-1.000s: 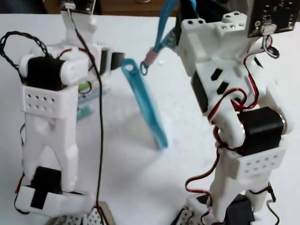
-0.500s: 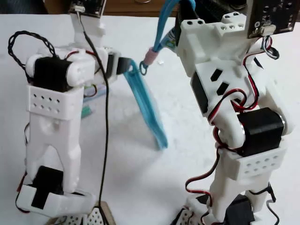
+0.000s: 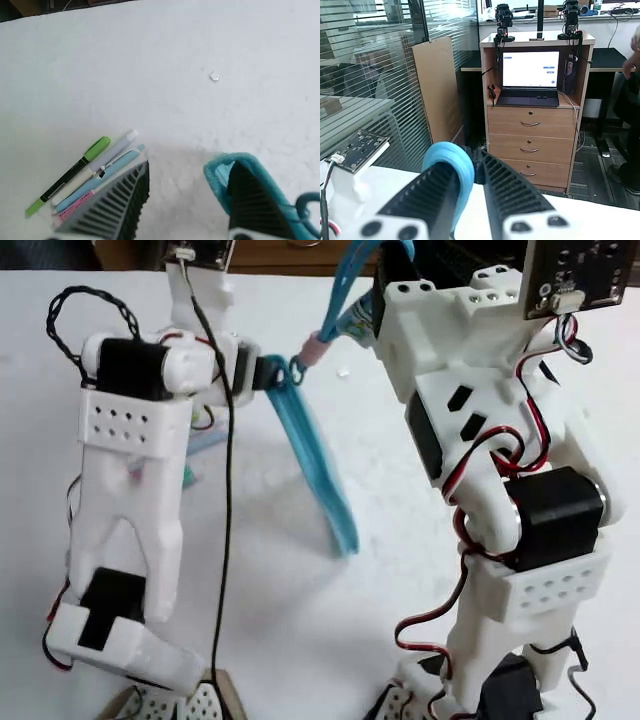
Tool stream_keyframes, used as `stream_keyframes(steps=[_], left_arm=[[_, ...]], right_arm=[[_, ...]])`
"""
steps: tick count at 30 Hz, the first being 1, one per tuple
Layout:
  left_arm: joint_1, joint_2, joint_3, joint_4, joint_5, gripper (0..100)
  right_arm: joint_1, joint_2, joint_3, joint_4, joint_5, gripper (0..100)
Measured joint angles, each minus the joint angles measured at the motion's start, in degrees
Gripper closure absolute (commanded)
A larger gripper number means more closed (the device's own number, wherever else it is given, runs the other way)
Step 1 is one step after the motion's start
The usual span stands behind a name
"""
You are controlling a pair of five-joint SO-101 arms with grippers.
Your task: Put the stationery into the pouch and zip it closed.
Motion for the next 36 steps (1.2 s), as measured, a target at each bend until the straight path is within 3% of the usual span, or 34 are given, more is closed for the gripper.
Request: stream_keyframes(steps=[4,8,13,19,24,30,36], left_arm=[[0.00,1.85,-1.67,-0.53,0.09,77],[0.00,5.01,-2.55,-2.11,0.09,98],[-0.09,8.26,-2.64,-4.75,0.09,98],[0.18,8.26,-2.73,-4.84,0.09,98],[0.62,8.35,-6.51,-0.79,0.09,98],[0.70,9.49,-16.70,6.59,4.40,98],[0.70,2.02,-15.91,7.12,8.97,98]], right_arm=[[0.00,0.00,0.00,0.00,0.00,98.1],[2.29,0.00,0.00,0.09,0.09,98.1],[9.05,0.09,-0.70,2.99,0.18,98.1],[22.42,0.09,-1.85,7.38,0.18,98.1],[32.62,0.35,-1.85,7.74,0.18,98.1],[37.98,0.97,-1.41,8.53,0.18,98.1],[42.99,5.19,0.18,8.53,0.18,98.1]])
